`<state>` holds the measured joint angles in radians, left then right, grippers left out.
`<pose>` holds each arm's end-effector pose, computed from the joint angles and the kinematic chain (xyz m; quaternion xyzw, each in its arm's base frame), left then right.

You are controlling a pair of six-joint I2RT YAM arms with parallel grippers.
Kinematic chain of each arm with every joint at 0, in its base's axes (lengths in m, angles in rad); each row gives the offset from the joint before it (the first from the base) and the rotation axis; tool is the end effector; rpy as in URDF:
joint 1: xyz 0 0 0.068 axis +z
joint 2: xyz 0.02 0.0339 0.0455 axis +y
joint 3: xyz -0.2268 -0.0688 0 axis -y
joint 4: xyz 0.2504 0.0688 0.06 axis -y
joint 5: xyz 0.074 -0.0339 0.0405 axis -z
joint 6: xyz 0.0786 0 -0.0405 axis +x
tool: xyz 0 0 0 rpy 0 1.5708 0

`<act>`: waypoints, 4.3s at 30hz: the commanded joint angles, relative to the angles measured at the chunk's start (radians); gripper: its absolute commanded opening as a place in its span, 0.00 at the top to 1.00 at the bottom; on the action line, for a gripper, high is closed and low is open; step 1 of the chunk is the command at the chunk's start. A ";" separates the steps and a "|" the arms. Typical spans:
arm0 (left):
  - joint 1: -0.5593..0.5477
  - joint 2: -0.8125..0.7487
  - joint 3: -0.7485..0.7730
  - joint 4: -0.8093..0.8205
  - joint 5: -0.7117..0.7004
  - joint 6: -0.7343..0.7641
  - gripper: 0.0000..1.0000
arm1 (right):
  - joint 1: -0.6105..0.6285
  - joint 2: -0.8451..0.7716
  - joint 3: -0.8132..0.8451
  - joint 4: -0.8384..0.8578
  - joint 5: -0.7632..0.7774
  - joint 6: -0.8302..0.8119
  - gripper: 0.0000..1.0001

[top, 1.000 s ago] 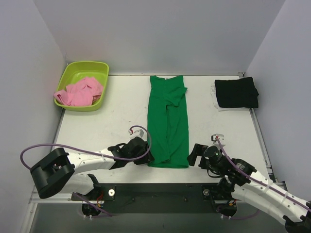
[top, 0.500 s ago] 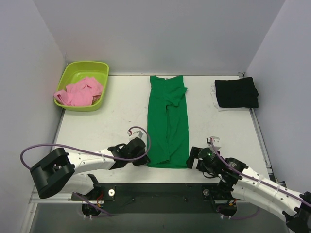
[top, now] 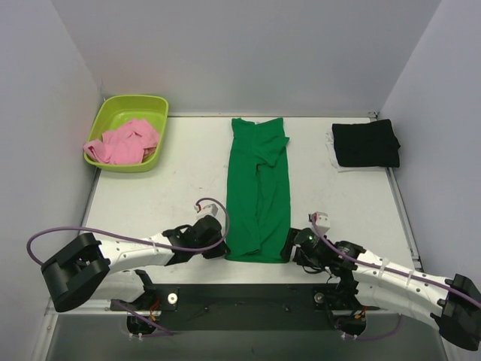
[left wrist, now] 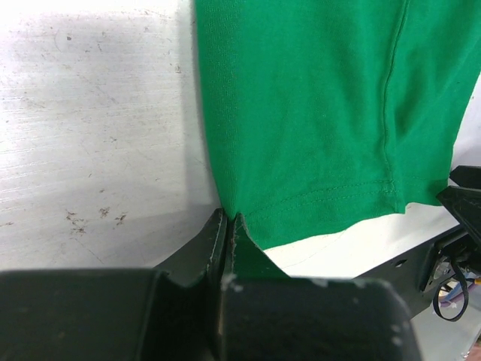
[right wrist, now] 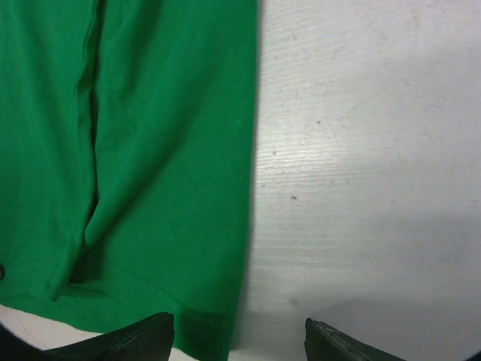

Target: Fold and stack the t-shirts

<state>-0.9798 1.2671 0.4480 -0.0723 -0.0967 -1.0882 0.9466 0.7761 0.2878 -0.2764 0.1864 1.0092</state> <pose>0.1526 -0.2139 0.0695 -0.0671 0.9395 -0.2627 0.2094 0.1384 0.1672 0.1032 0.0651 0.9143 0.2760 0.2892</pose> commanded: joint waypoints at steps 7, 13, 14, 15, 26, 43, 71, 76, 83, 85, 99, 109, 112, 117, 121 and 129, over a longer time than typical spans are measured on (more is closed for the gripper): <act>0.016 -0.015 -0.042 0.016 0.026 0.017 1.00 | 0.069 0.120 -0.001 0.103 0.019 0.078 0.45; 0.021 -0.017 -0.048 0.019 0.028 0.021 1.00 | 0.096 0.140 0.004 0.108 0.033 0.098 0.69; 0.023 -0.018 -0.049 0.019 0.028 0.021 1.00 | 0.100 0.140 0.002 0.106 0.038 0.100 0.72; 0.023 -0.021 -0.051 0.020 0.028 0.021 1.00 | 0.098 0.140 0.002 0.105 0.038 0.101 0.79; 0.020 -0.118 -0.017 -0.044 0.020 0.033 1.00 | 0.153 0.146 0.095 0.011 0.099 0.069 1.00; -0.108 -0.316 0.099 -0.271 -0.118 0.007 1.00 | 0.419 0.152 0.266 -0.153 0.349 0.134 1.00; 0.237 0.104 0.501 -0.100 0.087 0.267 1.00 | -0.198 0.304 0.468 0.032 0.111 -0.325 1.00; 0.286 0.199 0.606 -0.098 0.121 0.290 1.00 | -0.284 0.417 0.528 0.085 0.019 -0.360 1.00; 0.366 0.301 0.687 -0.078 0.178 0.295 1.00 | -0.393 0.569 0.658 0.105 -0.051 -0.402 1.00; 0.386 0.317 0.698 -0.078 0.187 0.298 1.00 | -0.430 0.615 0.703 0.108 -0.068 -0.412 1.00; 0.506 0.601 0.840 0.002 0.318 0.301 1.00 | -0.537 0.899 0.869 0.140 -0.169 -0.423 1.00; 0.566 0.787 0.971 0.051 0.359 0.288 1.00 | -0.588 1.054 0.987 0.138 -0.169 -0.437 1.00; 0.602 0.805 1.009 0.058 0.358 0.274 0.09 | -0.603 1.081 1.037 0.126 -0.150 -0.451 0.73; 0.653 0.758 1.031 0.098 0.350 0.263 0.05 | -0.605 1.049 1.059 0.149 -0.062 -0.486 0.00; 0.645 0.600 0.953 0.114 0.318 0.289 0.05 | -0.572 0.901 0.975 0.195 -0.045 -0.512 0.00; 0.566 0.371 0.661 0.155 0.334 0.252 0.05 | -0.496 0.769 0.843 0.106 -0.175 -0.482 0.00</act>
<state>-0.3664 1.7382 1.2316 0.0158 0.2237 -0.8200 0.4210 1.6085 1.2060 -0.1257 0.0879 0.5148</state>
